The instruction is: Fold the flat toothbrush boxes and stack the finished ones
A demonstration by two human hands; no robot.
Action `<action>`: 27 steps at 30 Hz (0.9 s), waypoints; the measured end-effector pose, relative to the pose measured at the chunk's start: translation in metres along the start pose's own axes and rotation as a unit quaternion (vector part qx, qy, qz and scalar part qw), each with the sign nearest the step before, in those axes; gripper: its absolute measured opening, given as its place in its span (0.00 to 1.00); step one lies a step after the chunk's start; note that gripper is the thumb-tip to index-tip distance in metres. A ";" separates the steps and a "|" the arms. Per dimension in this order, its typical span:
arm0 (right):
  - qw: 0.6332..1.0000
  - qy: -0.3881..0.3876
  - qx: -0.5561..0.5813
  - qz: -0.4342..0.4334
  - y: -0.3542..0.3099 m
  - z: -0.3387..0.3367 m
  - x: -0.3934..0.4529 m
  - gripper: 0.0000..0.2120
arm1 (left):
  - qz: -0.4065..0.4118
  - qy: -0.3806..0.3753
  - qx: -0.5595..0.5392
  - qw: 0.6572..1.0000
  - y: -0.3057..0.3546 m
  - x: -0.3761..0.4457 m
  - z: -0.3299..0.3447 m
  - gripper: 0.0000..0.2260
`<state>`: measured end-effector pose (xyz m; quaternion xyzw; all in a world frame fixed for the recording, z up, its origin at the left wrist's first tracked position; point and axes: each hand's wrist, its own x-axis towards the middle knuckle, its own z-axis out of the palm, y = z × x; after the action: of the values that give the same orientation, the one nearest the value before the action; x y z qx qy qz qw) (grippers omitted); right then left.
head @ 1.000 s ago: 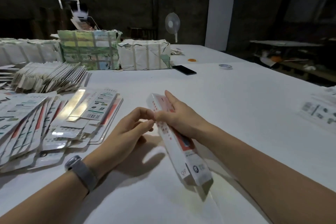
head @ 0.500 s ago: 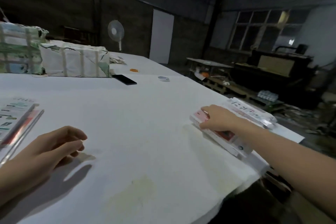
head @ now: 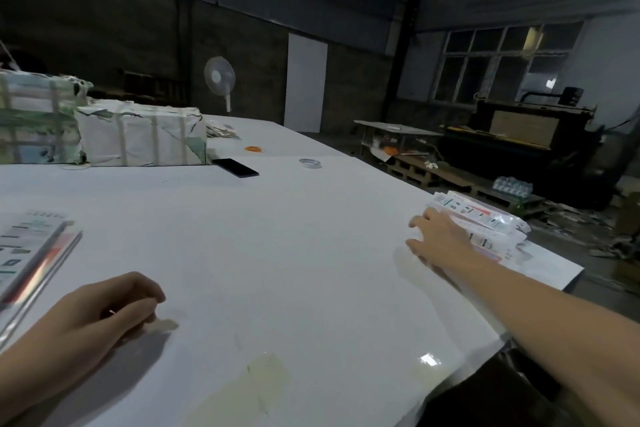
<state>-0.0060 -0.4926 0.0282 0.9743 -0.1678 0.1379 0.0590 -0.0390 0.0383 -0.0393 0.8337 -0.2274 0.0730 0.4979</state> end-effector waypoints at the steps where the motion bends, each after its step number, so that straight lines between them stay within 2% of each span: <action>1: 0.999 0.003 0.034 -0.025 -0.021 0.000 -0.002 0.18 | -0.009 -0.010 0.010 1.000 0.005 0.004 -0.005 0.06; 3: 0.990 0.008 0.112 -0.080 -0.071 -0.005 -0.010 0.15 | -0.017 0.014 0.037 0.999 0.010 0.009 -0.011 0.09; 6: 0.962 0.010 0.205 -0.182 -0.156 -0.020 -0.035 0.14 | -0.003 0.006 0.063 0.998 0.024 0.005 -0.008 0.12; 11: 0.882 0.005 0.317 -0.348 -0.284 -0.048 -0.085 0.13 | 0.053 0.003 0.193 0.980 0.031 0.006 -0.014 0.13; 14: 0.826 0.002 0.401 -0.396 -0.333 -0.054 -0.112 0.11 | 0.068 0.069 0.257 0.962 0.029 0.005 -0.023 0.15; 17: 0.791 0.025 0.465 -0.396 -0.351 -0.039 -0.130 0.13 | 0.082 0.155 0.369 0.913 0.022 0.008 -0.038 0.15; 18: 0.787 0.027 0.472 -0.396 -0.351 -0.034 -0.131 0.13 | 0.062 0.176 0.409 0.893 0.019 0.010 -0.043 0.17; 20: 0.772 0.016 0.503 -0.387 -0.351 -0.026 -0.127 0.11 | -0.043 0.179 0.480 0.858 0.011 0.013 -0.057 0.23; 22: 0.763 -0.003 0.535 -0.362 -0.347 -0.024 -0.123 0.10 | -0.169 0.130 0.503 0.837 0.008 0.013 -0.065 0.29; 24: 0.750 -0.030 0.567 -0.340 -0.348 -0.023 -0.120 0.12 | -0.255 0.089 0.507 0.819 0.003 0.011 -0.070 0.32; 25: 0.746 -0.040 0.575 -0.333 -0.348 -0.023 -0.120 0.13 | -0.272 0.078 0.504 0.816 0.002 0.010 -0.071 0.32; 27: 0.740 -0.052 0.586 -0.326 -0.349 -0.024 -0.119 0.14 | -0.253 0.076 0.513 0.817 0.004 0.011 -0.072 0.30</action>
<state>-0.0002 -0.1250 -0.0075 0.8175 0.2711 0.1301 -0.4912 -0.0233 0.0958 0.0036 0.9883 0.1003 0.1136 0.0149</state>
